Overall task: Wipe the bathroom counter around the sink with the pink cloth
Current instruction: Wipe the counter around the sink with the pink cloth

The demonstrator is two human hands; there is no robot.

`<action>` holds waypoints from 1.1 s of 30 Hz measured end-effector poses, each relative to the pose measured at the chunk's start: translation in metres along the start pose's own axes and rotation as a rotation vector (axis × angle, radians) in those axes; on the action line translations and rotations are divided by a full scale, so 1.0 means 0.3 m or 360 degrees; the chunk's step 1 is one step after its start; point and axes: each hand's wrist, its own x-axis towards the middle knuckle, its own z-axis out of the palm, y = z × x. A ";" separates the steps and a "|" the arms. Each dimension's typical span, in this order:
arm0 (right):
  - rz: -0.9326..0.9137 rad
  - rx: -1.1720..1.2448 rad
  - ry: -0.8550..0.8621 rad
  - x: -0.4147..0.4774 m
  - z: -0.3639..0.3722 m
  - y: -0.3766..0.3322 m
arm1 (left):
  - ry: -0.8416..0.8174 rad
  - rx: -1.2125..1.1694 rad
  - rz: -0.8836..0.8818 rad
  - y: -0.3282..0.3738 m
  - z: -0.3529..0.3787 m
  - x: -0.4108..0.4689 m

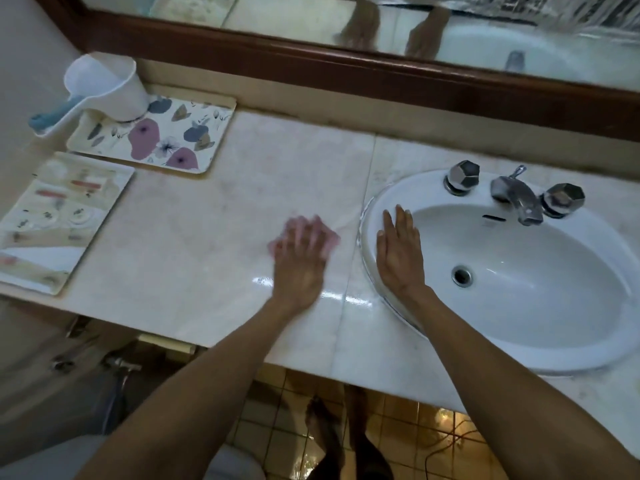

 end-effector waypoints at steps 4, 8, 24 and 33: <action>0.0021 0.0030 -0.0027 -0.034 -0.008 0.004 | -0.0481 -0.0110 0.0595 -0.051 -0.057 -0.230; 0.0026 0.0089 -0.0037 -0.073 -0.013 0.001 | -0.0444 0.0118 0.0655 -0.354 -0.131 -0.222; -0.0013 0.0086 -0.0034 -0.090 -0.020 -0.007 | -0.0392 -0.0127 0.0629 0.072 -0.019 -0.436; -0.0037 0.0109 -0.0033 -0.113 -0.008 -0.007 | -0.0212 0.0148 -0.0200 -0.367 -0.126 -0.306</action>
